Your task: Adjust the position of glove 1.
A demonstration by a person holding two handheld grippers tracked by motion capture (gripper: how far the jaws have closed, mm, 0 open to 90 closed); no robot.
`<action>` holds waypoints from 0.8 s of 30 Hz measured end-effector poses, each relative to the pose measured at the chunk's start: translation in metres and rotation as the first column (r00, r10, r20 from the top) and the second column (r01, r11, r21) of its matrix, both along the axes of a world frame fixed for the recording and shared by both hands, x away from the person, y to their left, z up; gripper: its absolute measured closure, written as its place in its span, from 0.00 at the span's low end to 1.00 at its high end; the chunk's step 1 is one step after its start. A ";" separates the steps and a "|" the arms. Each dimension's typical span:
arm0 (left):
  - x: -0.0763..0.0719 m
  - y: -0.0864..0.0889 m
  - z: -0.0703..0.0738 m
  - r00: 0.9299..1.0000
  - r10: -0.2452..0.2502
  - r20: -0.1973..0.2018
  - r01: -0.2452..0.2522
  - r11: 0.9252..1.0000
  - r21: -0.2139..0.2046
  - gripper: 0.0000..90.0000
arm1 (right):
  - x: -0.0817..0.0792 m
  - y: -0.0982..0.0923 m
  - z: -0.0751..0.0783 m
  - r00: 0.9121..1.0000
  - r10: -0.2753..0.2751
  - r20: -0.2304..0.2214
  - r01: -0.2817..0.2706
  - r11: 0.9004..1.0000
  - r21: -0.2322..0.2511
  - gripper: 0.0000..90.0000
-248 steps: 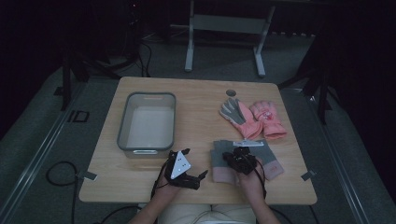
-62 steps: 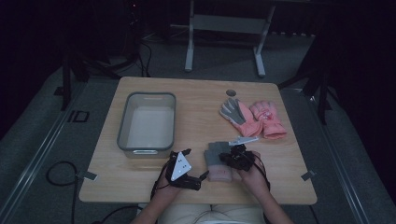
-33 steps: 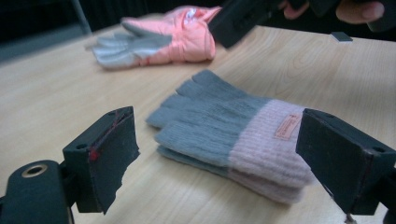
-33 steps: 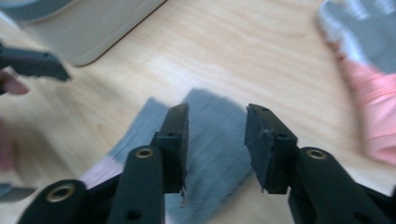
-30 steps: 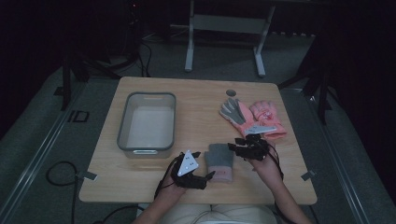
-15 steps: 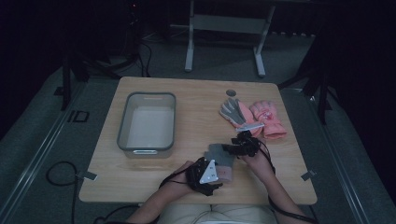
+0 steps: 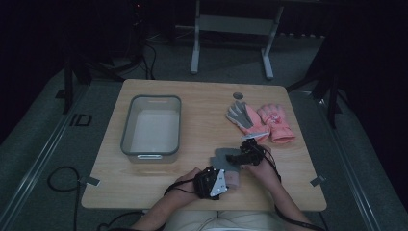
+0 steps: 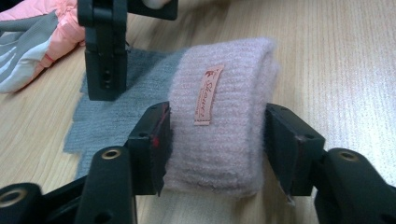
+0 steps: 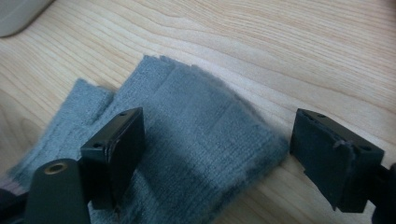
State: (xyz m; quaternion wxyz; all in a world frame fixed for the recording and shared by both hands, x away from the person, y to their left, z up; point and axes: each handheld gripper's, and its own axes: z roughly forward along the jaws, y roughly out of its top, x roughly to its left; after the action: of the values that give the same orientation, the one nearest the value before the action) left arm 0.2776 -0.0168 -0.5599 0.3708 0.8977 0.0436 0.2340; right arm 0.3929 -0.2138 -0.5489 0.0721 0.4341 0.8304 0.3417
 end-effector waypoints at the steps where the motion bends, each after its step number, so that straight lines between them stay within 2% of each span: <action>1: 0.001 0.000 0.000 1.000 -0.002 -0.007 0.002 1.000 0.001 0.49 | -0.001 0.001 0.000 1.000 0.005 0.006 -0.005 1.000 -0.012 0.20; 4: 0.004 0.001 0.003 1.000 -0.005 -0.024 0.005 1.000 0.002 0.56 | -0.002 0.001 0.001 1.000 0.019 -0.006 -0.019 1.000 -0.008 0.30; 5: 0.005 0.001 0.004 0.999 -0.002 -0.036 0.002 1.000 -0.003 0.61 | -0.002 0.001 0.002 0.999 0.032 -0.016 -0.032 0.999 -0.001 0.38; 8: 0.012 0.005 0.007 0.995 -0.004 -0.095 0.001 1.000 -0.031 0.71 | 0.000 0.005 0.004 0.996 0.069 -0.063 -0.067 0.997 0.039 0.58; 12: 0.019 0.007 0.011 0.989 -0.001 -0.146 -0.003 0.999 -0.032 0.77 | 0.001 0.011 0.005 0.991 0.099 -0.093 -0.092 0.993 0.079 0.75; 15: 0.024 0.010 0.016 0.979 0.006 -0.204 -0.015 0.999 -0.042 0.78 | 0.001 0.014 0.010 0.991 0.103 -0.088 -0.095 0.991 0.092 0.79; 18: 0.029 0.015 0.022 0.971 0.010 -0.238 -0.023 0.998 -0.050 0.79 | -0.001 0.016 0.019 0.991 0.110 -0.073 -0.102 0.989 0.104 0.80; 21: 0.030 0.018 0.032 0.973 0.011 -0.230 -0.024 0.998 -0.053 0.80 | -0.001 0.017 0.031 0.992 0.117 -0.050 -0.110 0.988 0.112 0.80; 24: 0.031 0.020 0.047 0.978 0.007 -0.208 -0.017 0.999 -0.045 0.80 | -0.001 0.018 0.044 0.992 0.119 -0.027 -0.115 0.986 0.122 0.80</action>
State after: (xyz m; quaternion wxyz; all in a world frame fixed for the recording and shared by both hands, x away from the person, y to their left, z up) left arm 0.3082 0.0034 -0.5128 0.3837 0.9080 0.0931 0.1402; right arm 0.3923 -0.1955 -0.5048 0.0114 0.3938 0.8334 0.3876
